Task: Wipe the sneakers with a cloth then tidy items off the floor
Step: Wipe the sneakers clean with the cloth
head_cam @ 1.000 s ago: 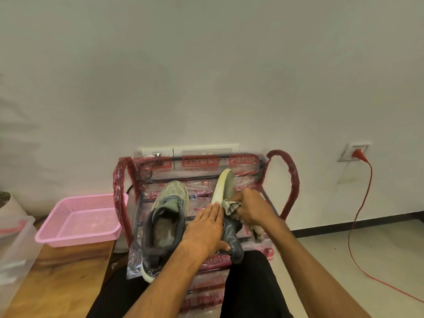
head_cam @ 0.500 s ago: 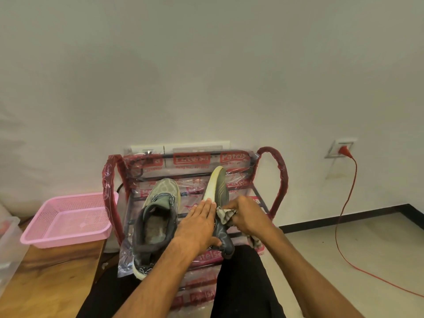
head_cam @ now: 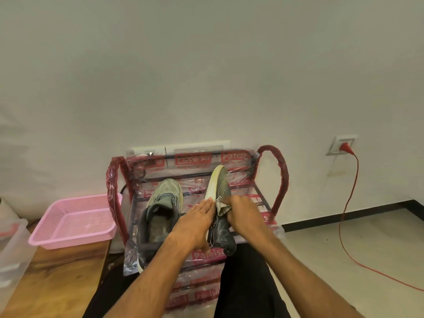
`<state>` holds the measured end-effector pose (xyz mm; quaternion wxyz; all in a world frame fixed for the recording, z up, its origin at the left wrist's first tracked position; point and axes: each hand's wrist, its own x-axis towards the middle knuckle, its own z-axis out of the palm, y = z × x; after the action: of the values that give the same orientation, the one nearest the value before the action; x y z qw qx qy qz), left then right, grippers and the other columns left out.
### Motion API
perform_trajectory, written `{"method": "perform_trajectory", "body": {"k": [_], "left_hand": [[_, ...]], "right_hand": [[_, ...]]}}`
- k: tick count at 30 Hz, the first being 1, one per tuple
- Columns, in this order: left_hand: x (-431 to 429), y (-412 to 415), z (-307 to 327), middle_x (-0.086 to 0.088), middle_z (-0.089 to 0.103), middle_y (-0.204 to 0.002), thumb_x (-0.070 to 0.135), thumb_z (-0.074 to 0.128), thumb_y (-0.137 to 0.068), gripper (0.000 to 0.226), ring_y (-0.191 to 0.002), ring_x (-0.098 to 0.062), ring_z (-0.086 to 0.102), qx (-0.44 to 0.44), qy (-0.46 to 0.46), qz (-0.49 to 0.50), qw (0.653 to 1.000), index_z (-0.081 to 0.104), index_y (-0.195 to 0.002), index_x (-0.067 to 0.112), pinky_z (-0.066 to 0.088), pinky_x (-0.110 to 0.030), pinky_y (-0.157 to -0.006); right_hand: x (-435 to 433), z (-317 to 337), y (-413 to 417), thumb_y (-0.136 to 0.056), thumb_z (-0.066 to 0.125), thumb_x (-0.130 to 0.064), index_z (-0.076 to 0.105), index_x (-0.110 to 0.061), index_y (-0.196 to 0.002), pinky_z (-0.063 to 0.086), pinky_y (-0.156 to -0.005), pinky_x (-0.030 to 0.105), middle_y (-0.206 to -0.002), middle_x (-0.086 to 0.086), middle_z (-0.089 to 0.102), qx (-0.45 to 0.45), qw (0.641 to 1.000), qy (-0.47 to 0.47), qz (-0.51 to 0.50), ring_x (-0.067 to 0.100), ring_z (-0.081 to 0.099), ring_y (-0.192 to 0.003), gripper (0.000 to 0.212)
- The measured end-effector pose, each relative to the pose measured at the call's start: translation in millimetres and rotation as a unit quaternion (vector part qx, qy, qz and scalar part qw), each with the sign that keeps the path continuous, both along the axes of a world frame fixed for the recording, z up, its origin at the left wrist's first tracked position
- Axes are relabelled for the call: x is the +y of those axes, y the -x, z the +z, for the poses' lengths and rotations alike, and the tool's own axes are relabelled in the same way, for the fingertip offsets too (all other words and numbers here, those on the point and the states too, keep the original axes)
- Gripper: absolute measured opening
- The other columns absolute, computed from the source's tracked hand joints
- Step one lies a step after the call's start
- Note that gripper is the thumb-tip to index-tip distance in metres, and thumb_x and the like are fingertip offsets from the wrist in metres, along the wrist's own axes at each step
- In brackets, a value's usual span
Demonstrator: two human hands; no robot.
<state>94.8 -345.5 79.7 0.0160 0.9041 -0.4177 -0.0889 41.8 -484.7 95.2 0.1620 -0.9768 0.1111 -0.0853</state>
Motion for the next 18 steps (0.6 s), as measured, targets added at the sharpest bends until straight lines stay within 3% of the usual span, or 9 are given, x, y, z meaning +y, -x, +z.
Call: {"method": "perform_trajectory", "body": {"k": [5, 8, 11, 14, 18], "left_hand": [[-0.6, 1.3, -2.1, -0.004, -0.012, -0.161, 0.029, 0.082, -0.072, 0.123, -0.148, -0.016, -0.009, -0.015, 0.019, -0.008, 1.0, -0.009, -0.153, 0.013, -0.01, -0.026, -0.113], [0.1, 2.4, -3.4, -0.004, -0.012, -0.161, 0.036, 0.08, -0.073, 0.123, -0.148, -0.017, -0.009, -0.023, 0.022, -0.006, 0.999, -0.01, -0.153, 0.012, -0.007, -0.031, -0.117], [8.8, 5.3, -5.8, -0.006, -0.011, -0.161, 0.049, 0.074, -0.076, 0.121, -0.148, -0.018, -0.008, -0.05, 0.034, 0.014, 0.998, -0.01, -0.153, 0.01, -0.001, -0.034, -0.121], [16.3, 9.7, -8.2, -0.007, -0.006, -0.162, 0.061, 0.066, -0.077, 0.118, -0.148, -0.019, -0.006, -0.092, 0.044, 0.02, 0.995, -0.006, -0.153, 0.008, -0.003, -0.034, -0.121], [19.0, 13.7, -10.4, -0.005, 0.005, -0.162, 0.061, 0.065, -0.077, 0.112, -0.149, -0.017, 0.002, -0.106, 0.075, 0.02, 0.991, 0.002, -0.154, 0.009, -0.002, -0.031, -0.12]], "right_hand": [[0.8, 7.4, 18.2, -0.087, 0.066, -0.012, 0.07, -0.016, -0.108, 0.055, -0.077, 0.032, -0.098, 0.005, 0.07, 0.09, 0.995, 0.018, 0.031, 0.021, 0.066, -0.086, 0.022], [-18.6, 27.6, 23.4, -0.086, 0.068, -0.011, 0.073, -0.019, -0.103, 0.05, -0.069, 0.027, -0.089, 0.0, 0.067, 0.122, 0.992, -0.009, 0.031, 0.014, 0.062, -0.074, 0.02], [-24.1, 32.2, 22.7, -0.09, 0.063, -0.015, 0.072, -0.021, -0.101, 0.05, -0.071, 0.027, -0.089, 0.002, 0.069, 0.078, 0.997, 0.009, -0.014, 0.017, 0.063, -0.074, 0.015], [-16.1, 29.5, 18.7, -0.092, 0.058, -0.011, 0.07, -0.022, -0.111, 0.047, -0.072, 0.026, -0.1, 0.006, 0.07, 0.027, 0.999, 0.011, -0.021, 0.022, 0.066, -0.087, 0.025], [8.5, 18.6, 14.7, -0.093, 0.056, -0.005, 0.061, -0.02, -0.129, 0.05, -0.09, 0.034, -0.119, 0.007, 0.067, -0.031, 0.999, 0.035, 0.027, 0.023, 0.064, -0.106, 0.039]]}}
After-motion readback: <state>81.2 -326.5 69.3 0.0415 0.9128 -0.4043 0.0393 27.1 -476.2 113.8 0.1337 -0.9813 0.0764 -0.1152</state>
